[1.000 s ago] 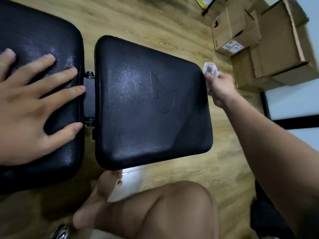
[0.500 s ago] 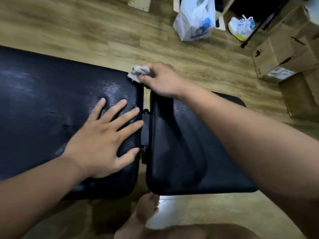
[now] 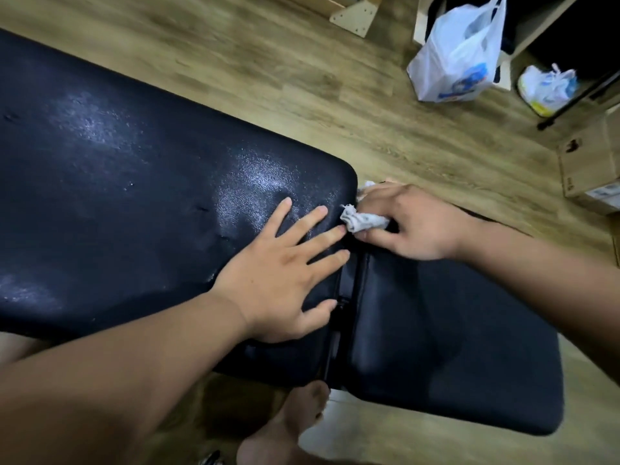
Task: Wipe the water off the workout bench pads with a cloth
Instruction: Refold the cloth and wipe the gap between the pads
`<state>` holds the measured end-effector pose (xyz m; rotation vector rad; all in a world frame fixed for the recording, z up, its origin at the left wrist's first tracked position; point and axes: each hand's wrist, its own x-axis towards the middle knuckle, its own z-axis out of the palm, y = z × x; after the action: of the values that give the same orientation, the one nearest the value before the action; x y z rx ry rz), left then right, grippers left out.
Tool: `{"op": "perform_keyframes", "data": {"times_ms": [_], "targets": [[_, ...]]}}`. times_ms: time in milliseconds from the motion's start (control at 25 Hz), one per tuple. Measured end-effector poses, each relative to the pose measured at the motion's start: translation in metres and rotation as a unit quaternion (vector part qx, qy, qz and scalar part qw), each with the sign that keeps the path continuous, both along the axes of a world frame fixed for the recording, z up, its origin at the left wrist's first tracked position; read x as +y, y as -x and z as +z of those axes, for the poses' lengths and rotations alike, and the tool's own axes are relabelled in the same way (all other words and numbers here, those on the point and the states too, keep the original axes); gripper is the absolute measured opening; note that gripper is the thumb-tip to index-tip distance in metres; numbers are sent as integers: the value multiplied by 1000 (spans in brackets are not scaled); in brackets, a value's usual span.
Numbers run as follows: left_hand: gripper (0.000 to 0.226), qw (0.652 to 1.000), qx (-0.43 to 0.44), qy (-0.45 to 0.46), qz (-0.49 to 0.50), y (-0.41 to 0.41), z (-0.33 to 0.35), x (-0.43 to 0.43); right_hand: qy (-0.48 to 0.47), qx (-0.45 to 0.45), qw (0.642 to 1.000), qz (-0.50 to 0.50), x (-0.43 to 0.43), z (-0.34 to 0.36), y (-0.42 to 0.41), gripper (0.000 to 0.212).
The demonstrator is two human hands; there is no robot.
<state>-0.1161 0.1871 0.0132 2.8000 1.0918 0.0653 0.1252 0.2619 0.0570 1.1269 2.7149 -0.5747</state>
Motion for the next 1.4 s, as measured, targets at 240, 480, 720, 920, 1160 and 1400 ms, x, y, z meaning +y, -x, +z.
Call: {"op": "perform_keyframes", "data": {"times_ms": [240,480,720,920,1160,1400], "targets": [[71,1000,3,4,10,0,1,0,5,-74,969,-237,47,-3,-12,29],[68,1000,-18,9,0,0,2,1,17,-21,1000,1,10,-4,-10,42],[72,1000,7,1,10,-1,3,1,-32,-29,995,-91,15,-9,0,51],[72,1000,7,6,13,-2,2,0,-23,-105,989,-98,16,-8,0,54],[69,1000,7,-2,5,-1,3,1,32,7,984,-177,22,-10,2,47],[66,1000,-7,-9,3,-2,1,1,66,51,938,-335,29,-14,0,45]]}}
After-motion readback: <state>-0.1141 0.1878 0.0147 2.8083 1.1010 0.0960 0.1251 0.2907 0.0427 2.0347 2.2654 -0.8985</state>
